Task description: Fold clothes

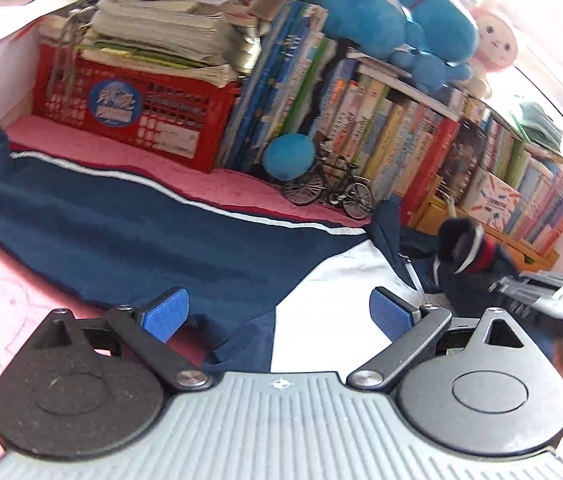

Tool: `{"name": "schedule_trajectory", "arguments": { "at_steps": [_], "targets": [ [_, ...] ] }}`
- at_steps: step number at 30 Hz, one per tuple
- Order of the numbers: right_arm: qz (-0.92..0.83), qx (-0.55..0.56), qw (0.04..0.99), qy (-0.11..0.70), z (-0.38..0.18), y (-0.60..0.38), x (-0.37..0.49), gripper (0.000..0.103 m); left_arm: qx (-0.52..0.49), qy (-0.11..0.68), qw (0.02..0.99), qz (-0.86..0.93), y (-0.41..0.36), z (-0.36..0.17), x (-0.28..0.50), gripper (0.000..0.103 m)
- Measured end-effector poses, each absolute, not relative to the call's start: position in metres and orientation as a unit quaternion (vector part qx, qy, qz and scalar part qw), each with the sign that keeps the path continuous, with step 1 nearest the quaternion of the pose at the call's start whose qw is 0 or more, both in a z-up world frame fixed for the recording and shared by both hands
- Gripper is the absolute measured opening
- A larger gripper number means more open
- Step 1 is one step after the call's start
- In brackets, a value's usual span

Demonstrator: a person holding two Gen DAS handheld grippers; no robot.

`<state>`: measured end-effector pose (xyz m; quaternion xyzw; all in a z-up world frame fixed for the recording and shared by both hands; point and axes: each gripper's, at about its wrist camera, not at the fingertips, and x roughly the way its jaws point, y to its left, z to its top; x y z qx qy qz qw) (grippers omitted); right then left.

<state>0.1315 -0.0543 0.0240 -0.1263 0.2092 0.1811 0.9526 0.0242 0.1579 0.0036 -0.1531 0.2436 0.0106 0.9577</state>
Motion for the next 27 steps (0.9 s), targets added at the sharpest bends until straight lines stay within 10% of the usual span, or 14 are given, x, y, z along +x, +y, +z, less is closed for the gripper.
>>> {"name": "schedule_trajectory", "arguments": {
  "at_steps": [7, 14, 27],
  "targets": [
    [0.027, -0.01, 0.991, 0.132, 0.106, -0.26, 0.135, 0.017, 0.018, 0.218, 0.966, -0.138, 0.032, 0.01, 0.091, 0.096],
    [-0.075, 0.024, 0.993, 0.092, 0.126, -0.382, 0.104, 0.016, 0.107, 0.23, 0.935, -0.249, -0.118, -0.006, 0.166, 0.069],
    [-0.093, 0.034, 0.991, 0.093, 0.121, -0.435, 0.118, 0.016, 0.154, 0.291, 0.922, -0.205, -0.216, -0.055, 0.259, 0.069]
  ]
}}
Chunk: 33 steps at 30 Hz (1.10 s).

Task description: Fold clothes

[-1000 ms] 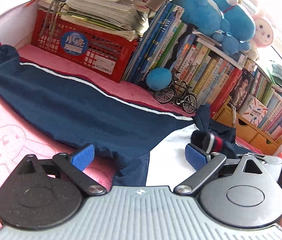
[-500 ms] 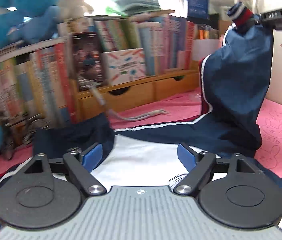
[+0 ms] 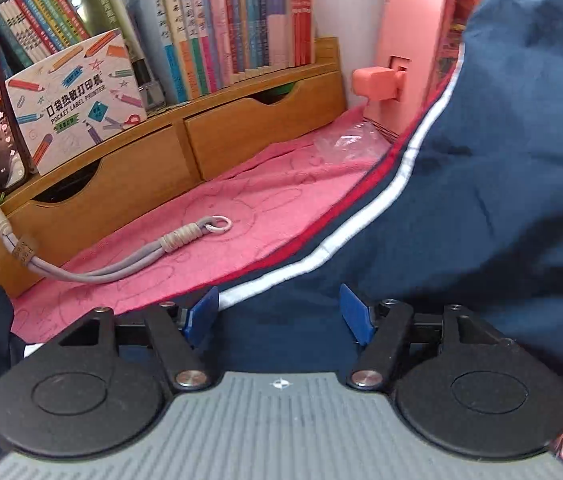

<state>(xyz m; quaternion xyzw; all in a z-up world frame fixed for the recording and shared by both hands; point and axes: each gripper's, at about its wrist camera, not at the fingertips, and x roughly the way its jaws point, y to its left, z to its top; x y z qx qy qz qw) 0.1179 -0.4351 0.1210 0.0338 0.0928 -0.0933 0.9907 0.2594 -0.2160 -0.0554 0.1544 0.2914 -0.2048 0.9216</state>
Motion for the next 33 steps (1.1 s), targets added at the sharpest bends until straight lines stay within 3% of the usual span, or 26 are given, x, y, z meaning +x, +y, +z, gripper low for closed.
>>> {"name": "schedule_trajectory", "arguments": {
  "at_steps": [3, 10, 15, 19, 24, 29, 33],
  "targets": [
    [-0.092, 0.026, 0.992, 0.088, 0.121, -0.431, 0.118, 0.016, 0.141, 0.295, 0.916, -0.233, -0.202, -0.045, 0.243, 0.061],
    [-0.09, 0.029, 0.991, 0.091, 0.11, -0.434, 0.115, 0.016, 0.11, 0.3, 0.896, -0.308, -0.166, -0.019, 0.198, 0.062],
    [-0.062, 0.069, 0.992, 0.086, 0.113, -0.433, 0.11, 0.016, 0.16, 0.322, 0.881, -0.308, -0.181, -0.044, 0.187, 0.058],
    [-0.024, 0.101, 0.992, 0.071, 0.131, -0.429, 0.104, 0.016, 0.114, 0.327, 0.891, -0.292, -0.198, -0.051, 0.214, 0.058],
    [0.008, 0.116, 0.992, 0.059, 0.155, -0.42, 0.107, 0.016, 0.09, 0.324, 0.912, -0.235, -0.207, -0.055, 0.247, 0.074],
    [0.046, 0.117, 0.99, 0.063, 0.158, -0.394, 0.118, 0.016, 0.047, 0.328, 0.927, -0.174, -0.197, -0.052, 0.272, 0.072],
    [0.131, 0.125, 0.98, 0.08, 0.159, -0.351, 0.13, 0.016, -0.052, 0.321, 0.932, -0.162, -0.125, -0.037, 0.252, 0.071]
  ]
}}
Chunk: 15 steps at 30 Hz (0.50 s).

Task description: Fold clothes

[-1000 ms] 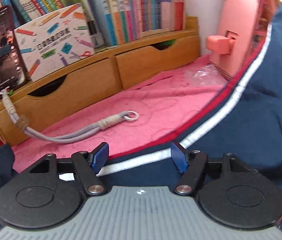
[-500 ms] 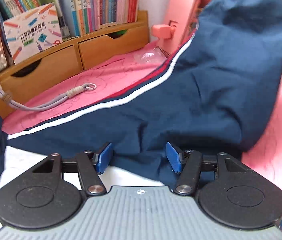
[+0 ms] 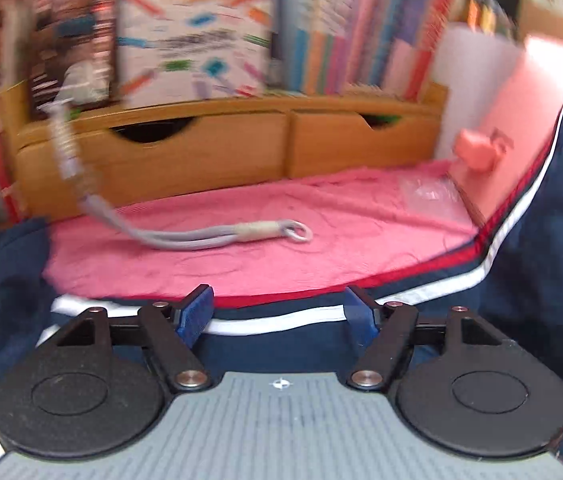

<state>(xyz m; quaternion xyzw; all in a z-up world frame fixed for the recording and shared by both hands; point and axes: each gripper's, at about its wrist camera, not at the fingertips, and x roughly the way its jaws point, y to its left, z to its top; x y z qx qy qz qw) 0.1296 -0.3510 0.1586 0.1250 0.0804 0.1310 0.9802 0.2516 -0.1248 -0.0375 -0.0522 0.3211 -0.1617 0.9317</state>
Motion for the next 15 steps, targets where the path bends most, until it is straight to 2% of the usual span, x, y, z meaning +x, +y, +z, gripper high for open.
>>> {"name": "schedule_trajectory", "arguments": {
  "at_steps": [4, 7, 8, 10, 11, 12, 14, 15],
  "targets": [
    [0.236, 0.126, 0.957, 0.111, 0.15, -0.283, 0.146, 0.017, -0.183, 0.308, 0.921, -0.153, -0.002, -0.023, 0.204, 0.074],
    [0.307, 0.109, 0.933, 0.154, 0.128, -0.214, 0.156, 0.017, -0.309, 0.299, 0.891, -0.148, 0.081, -0.025, 0.164, 0.086],
    [0.322, 0.103, 0.925, 0.172, 0.117, -0.198, 0.155, 0.021, -0.351, 0.295, 0.877, -0.147, 0.105, -0.027, 0.152, 0.09],
    [0.352, 0.092, 0.907, 0.209, 0.095, -0.165, 0.154, 0.04, -0.414, 0.288, 0.852, -0.139, 0.141, -0.034, 0.132, 0.092],
    [0.367, 0.087, 0.898, 0.228, 0.084, -0.148, 0.153, 0.064, -0.433, 0.286, 0.845, -0.131, 0.152, -0.039, 0.125, 0.093],
    [0.382, 0.081, 0.887, 0.246, 0.073, -0.132, 0.152, 0.076, -0.437, 0.289, 0.843, -0.124, 0.156, -0.042, 0.121, 0.093],
    [0.401, 0.065, 0.872, 0.274, 0.055, -0.108, 0.145, 0.077, -0.42, 0.297, 0.849, -0.119, 0.155, -0.046, 0.12, 0.093],
    [0.398, 0.05, 0.873, 0.276, 0.052, -0.108, 0.135, 0.082, -0.406, 0.299, 0.856, -0.118, 0.152, -0.047, 0.12, 0.094]
  ]
}}
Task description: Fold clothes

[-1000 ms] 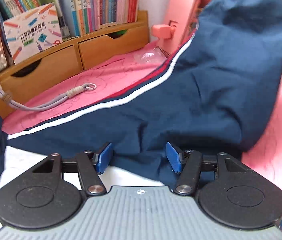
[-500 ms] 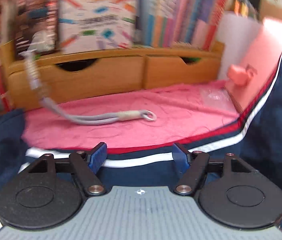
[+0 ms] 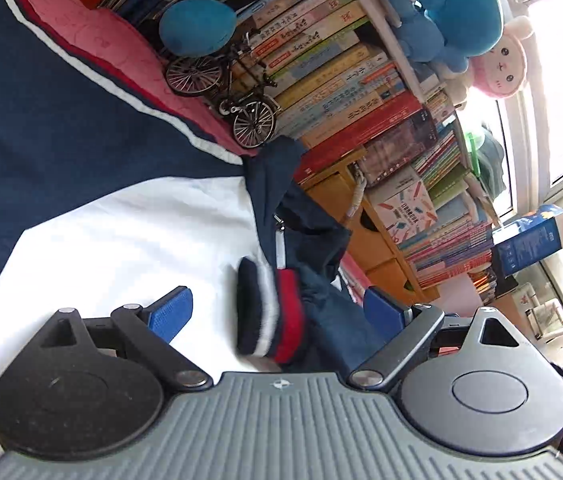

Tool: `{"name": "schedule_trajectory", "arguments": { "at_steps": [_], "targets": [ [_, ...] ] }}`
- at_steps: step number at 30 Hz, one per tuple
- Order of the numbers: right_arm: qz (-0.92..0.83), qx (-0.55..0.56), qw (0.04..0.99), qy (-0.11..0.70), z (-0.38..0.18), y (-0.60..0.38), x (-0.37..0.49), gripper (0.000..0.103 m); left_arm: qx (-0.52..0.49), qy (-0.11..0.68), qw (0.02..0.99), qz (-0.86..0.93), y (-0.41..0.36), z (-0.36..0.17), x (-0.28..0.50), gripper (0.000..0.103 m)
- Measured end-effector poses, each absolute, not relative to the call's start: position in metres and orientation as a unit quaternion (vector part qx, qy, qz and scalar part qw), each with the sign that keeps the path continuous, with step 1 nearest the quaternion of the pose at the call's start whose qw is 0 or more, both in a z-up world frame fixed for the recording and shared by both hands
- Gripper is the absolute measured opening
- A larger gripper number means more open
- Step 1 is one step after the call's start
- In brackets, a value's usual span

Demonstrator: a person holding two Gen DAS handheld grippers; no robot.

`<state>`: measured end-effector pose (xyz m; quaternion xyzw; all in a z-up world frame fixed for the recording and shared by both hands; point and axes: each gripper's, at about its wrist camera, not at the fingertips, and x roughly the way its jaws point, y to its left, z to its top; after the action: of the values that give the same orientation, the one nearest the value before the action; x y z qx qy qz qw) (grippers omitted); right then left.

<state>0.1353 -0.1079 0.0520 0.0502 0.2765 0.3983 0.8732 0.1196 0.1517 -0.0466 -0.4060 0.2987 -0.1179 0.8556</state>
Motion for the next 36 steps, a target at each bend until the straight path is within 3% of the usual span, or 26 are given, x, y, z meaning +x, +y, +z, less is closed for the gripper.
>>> {"name": "schedule_trajectory", "arguments": {
  "at_steps": [4, 7, 11, 13, 14, 15, 16, 22, 32, 36],
  "targets": [
    [0.366, -0.025, 0.892, 0.265, 0.053, -0.131, 0.095, 0.089, -0.346, 0.314, 0.877, -0.116, 0.127, -0.043, 0.122, 0.097],
    [0.316, -0.098, 0.913, 0.237, 0.059, -0.17, 0.063, 0.103, -0.315, 0.313, 0.889, -0.108, 0.115, -0.043, 0.121, 0.103],
    [0.206, -0.223, 0.925, 0.228, 0.041, -0.206, 0.036, 0.103, -0.256, 0.31, 0.913, -0.072, 0.092, -0.04, 0.127, 0.103],
    [0.175, -0.23, 0.925, 0.247, 0.023, -0.22, 0.036, 0.103, -0.231, 0.305, 0.923, -0.051, 0.08, -0.04, 0.133, 0.103],
    [0.163, -0.228, 0.925, 0.258, 0.013, -0.226, 0.037, 0.103, -0.221, 0.303, 0.926, -0.04, 0.075, -0.039, 0.136, 0.097],
    [0.151, -0.226, 0.924, 0.269, 0.003, -0.232, 0.039, 0.103, -0.222, 0.302, 0.926, -0.034, 0.072, -0.039, 0.138, 0.066],
    [0.138, -0.224, 0.923, 0.28, -0.007, -0.238, 0.04, 0.103, -0.224, 0.303, 0.926, -0.029, 0.07, -0.04, 0.139, 0.053],
    [0.091, -0.236, 0.922, 0.291, -0.042, -0.242, 0.058, 0.103, -0.214, 0.289, 0.933, -0.01, 0.064, -0.033, 0.136, 0.034],
    [0.035, -0.28, 0.922, 0.266, -0.044, -0.244, 0.093, 0.101, -0.088, 0.264, 0.958, 0.07, 0.082, -0.022, 0.12, 0.032],
    [0.05, -0.272, 0.924, 0.264, -0.041, -0.247, 0.083, 0.101, -0.065, 0.29, 0.954, 0.052, 0.087, -0.031, 0.12, 0.043]
  ]
}}
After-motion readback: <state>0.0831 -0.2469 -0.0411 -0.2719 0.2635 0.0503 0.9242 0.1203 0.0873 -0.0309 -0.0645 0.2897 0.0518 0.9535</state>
